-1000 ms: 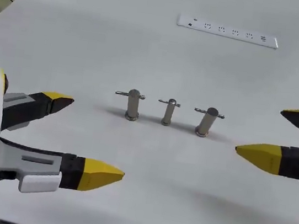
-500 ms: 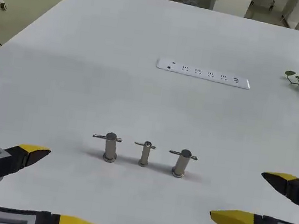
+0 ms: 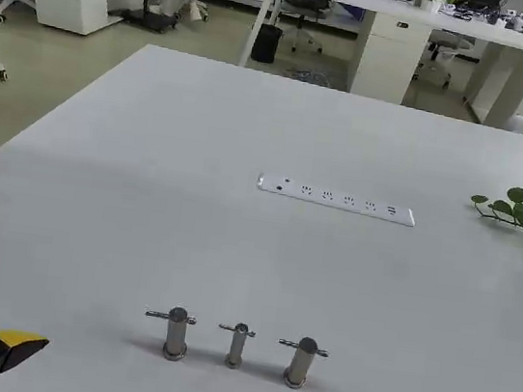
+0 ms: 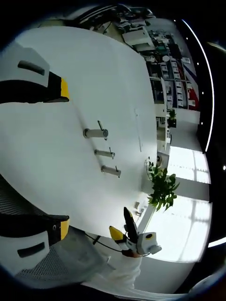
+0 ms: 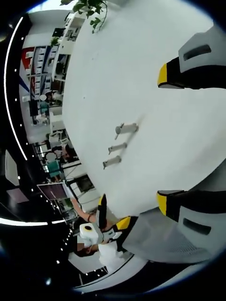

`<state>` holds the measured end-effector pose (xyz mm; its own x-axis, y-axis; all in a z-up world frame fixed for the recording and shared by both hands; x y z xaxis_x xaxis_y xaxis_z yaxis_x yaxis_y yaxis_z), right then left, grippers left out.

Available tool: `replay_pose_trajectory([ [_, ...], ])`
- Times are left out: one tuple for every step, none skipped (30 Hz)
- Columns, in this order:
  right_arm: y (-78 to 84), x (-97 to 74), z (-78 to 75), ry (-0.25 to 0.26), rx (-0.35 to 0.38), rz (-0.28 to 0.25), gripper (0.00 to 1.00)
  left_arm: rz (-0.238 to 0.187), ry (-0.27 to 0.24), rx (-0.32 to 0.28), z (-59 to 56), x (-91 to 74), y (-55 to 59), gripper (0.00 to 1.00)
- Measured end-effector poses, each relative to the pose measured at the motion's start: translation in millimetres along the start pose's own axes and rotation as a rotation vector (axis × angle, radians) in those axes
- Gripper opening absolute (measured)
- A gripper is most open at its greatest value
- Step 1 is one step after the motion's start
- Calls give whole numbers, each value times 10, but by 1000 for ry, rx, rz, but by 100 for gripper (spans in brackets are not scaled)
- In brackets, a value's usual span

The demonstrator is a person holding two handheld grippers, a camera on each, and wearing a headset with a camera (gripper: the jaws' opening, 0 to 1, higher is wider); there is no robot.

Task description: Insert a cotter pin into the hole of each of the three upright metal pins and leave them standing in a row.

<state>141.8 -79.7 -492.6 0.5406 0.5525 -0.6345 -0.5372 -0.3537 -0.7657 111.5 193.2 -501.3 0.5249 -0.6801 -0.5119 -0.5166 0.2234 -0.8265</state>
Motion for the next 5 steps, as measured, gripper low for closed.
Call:
replay_pose_trajectory([
  [1, 2, -3, 3, -1, 0, 87, 0, -2, -2, 4, -4, 9, 99],
  [0, 9, -2, 9, -2, -1, 87, 0, -4, -3, 1, -13, 23, 99],
  [2, 19, 5, 13, -2, 0, 87, -1, -5, -3, 0, -15, 28, 99],
  [6, 27, 10, 17, -1, 2, 87, 2, -10, -7, 0, -23, 45, 99],
  [11, 36, 13, 22, -2, 5, 87, 5, -16, -10, 5, -28, 57, 99],
])
Point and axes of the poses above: the centre of the closed fingertips' face, and the gripper's own axes: x roughly forward along the fingers, z roughly to its left, y roughly out of its underside, the point moved 3 cm from there along -x, roughly backward along the fingers, and after that the axes turned 6 degrees about y, right-handed, at the moved point
